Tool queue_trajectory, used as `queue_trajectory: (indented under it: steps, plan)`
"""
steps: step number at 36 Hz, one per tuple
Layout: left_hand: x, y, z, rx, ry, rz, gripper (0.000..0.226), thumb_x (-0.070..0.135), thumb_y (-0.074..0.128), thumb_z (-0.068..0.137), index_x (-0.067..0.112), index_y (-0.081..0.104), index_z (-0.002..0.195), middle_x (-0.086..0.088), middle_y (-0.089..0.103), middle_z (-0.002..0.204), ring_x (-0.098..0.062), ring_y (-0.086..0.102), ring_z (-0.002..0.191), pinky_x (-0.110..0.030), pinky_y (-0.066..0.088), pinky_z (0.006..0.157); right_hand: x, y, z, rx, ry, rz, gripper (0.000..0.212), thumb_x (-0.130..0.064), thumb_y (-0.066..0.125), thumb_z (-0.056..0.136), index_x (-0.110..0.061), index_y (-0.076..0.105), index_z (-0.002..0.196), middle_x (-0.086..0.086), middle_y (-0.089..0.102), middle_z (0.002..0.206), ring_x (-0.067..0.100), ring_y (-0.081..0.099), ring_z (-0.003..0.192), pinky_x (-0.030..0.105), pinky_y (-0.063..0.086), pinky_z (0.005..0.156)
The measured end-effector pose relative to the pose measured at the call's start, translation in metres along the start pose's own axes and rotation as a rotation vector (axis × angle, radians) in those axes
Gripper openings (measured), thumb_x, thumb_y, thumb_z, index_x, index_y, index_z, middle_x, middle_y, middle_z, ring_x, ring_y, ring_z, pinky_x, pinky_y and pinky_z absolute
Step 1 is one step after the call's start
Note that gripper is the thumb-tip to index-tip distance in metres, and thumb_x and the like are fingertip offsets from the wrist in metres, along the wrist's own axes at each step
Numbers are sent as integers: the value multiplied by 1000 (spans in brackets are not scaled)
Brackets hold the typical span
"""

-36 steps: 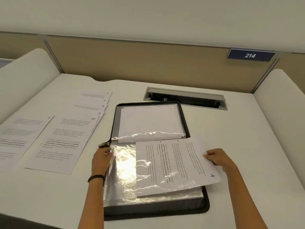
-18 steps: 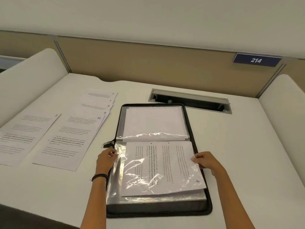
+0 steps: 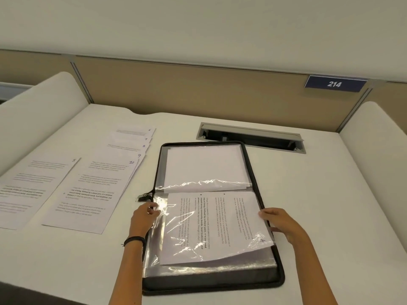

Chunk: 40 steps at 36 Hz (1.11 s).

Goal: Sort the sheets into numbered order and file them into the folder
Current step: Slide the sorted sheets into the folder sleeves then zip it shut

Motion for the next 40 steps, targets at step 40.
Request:
queue_trajectory:
  steps: [40]
  plan:
    - [32, -27, -7, -216, 106, -569, 31, 23, 34, 104, 9, 54, 123, -15, 61, 115, -14, 68, 82, -23, 57, 63, -21, 52, -31, 83, -244, 1273, 18, -22, 67, 76, -7, 75, 82, 14, 72, 90, 21, 72, 83, 31, 59, 61]
Point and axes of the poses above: each hand's wrist, its own z-axis towards the middle knuckle, its own y-axis out of the palm, x = y × z, the point moved 2 cm from there along z, towards the middle knuckle
